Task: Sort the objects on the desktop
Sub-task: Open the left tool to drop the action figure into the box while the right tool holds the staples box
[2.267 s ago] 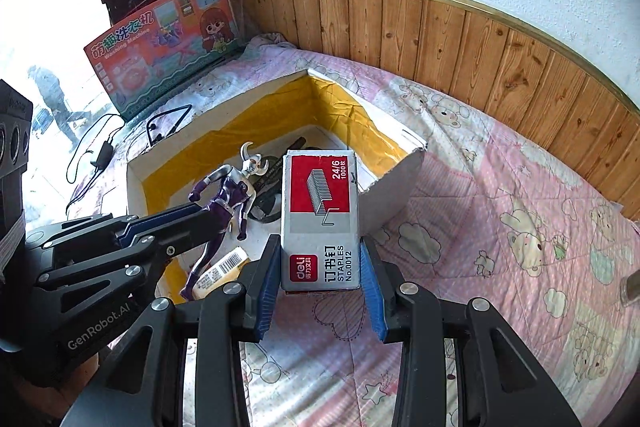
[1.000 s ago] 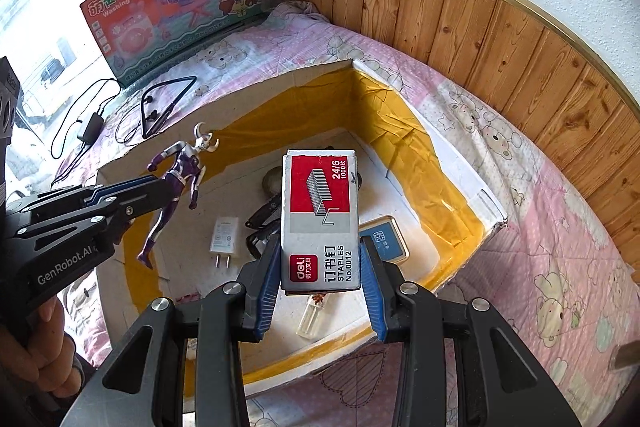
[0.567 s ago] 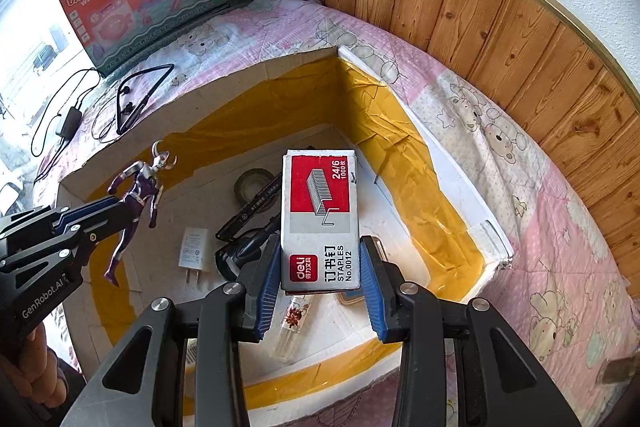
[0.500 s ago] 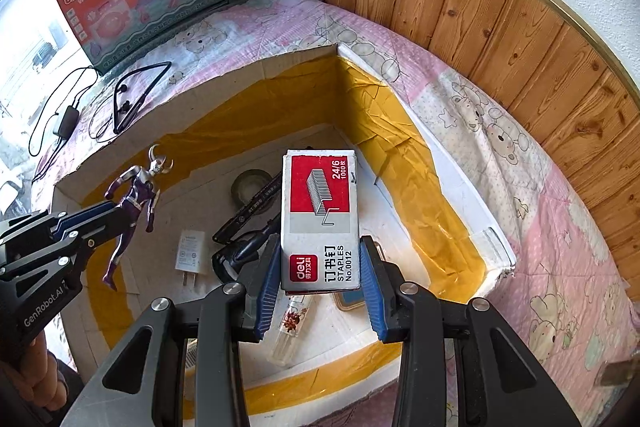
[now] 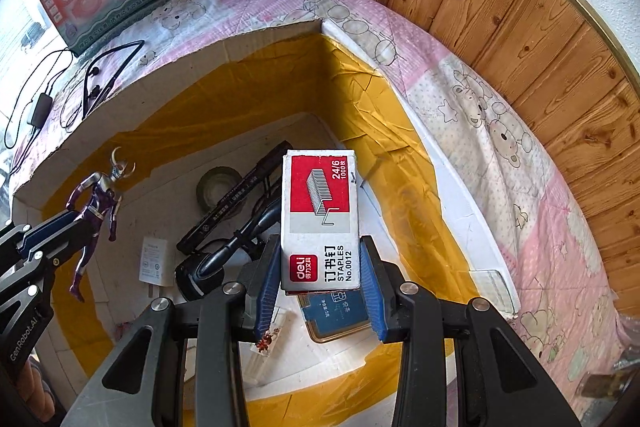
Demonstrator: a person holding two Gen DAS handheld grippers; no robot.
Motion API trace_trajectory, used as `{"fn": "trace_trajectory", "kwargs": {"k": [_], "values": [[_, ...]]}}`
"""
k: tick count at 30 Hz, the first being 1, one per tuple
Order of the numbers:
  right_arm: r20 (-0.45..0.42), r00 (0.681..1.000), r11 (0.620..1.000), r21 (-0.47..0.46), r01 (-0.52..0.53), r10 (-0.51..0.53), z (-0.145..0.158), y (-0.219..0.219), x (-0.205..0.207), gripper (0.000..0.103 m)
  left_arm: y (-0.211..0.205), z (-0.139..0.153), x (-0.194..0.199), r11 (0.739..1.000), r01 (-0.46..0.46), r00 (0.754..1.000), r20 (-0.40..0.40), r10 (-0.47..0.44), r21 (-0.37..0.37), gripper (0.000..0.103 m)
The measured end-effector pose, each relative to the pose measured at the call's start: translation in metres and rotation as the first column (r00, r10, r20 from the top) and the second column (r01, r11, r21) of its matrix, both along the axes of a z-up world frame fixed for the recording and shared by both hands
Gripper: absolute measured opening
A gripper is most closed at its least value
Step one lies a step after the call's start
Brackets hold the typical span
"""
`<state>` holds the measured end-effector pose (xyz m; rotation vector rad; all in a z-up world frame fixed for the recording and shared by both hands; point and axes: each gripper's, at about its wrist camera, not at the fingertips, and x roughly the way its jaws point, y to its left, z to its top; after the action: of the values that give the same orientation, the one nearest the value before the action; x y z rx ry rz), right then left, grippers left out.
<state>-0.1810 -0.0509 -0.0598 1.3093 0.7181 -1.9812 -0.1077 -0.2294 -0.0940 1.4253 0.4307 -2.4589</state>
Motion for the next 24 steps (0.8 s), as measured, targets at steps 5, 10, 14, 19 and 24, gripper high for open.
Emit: {"fn": "trace_trajectory", "kwargs": {"k": [5, 10, 14, 19, 24], "values": [[-0.005, 1.0, 1.0, 0.009, 0.002, -0.002, -0.002, -0.003, -0.005, 0.039, -0.003, 0.0, -0.004, 1.0, -0.009, 1.0, 0.001, 0.009, -0.009, 0.013], [-0.012, 1.0, 1.0, 0.009, 0.01, -0.009, -0.003, -0.003, -0.01, 0.04, -0.012, 0.001, -0.006, 0.999, -0.047, 0.999, 0.007, 0.047, -0.011, 0.025], [-0.009, 1.0, 1.0, 0.002, 0.018, -0.018, -0.003, 0.0, -0.009, 0.049, -0.017, 0.002, -0.006, 0.998, -0.057, 0.998, 0.013, 0.057, -0.001, 0.034], [0.001, 1.0, 1.0, -0.004, 0.002, -0.002, 0.005, 0.001, 0.0, 0.049, -0.013, 0.008, -0.006, 0.998, -0.039, 0.999, 0.007, 0.039, 0.04, 0.035], [-0.014, 0.998, 0.998, -0.011, -0.061, 0.061, 0.024, 0.007, 0.025, 0.051, -0.006, 0.026, 0.0, 0.998, -0.015, 0.999, -0.039, 0.018, 0.06, 0.035]]}}
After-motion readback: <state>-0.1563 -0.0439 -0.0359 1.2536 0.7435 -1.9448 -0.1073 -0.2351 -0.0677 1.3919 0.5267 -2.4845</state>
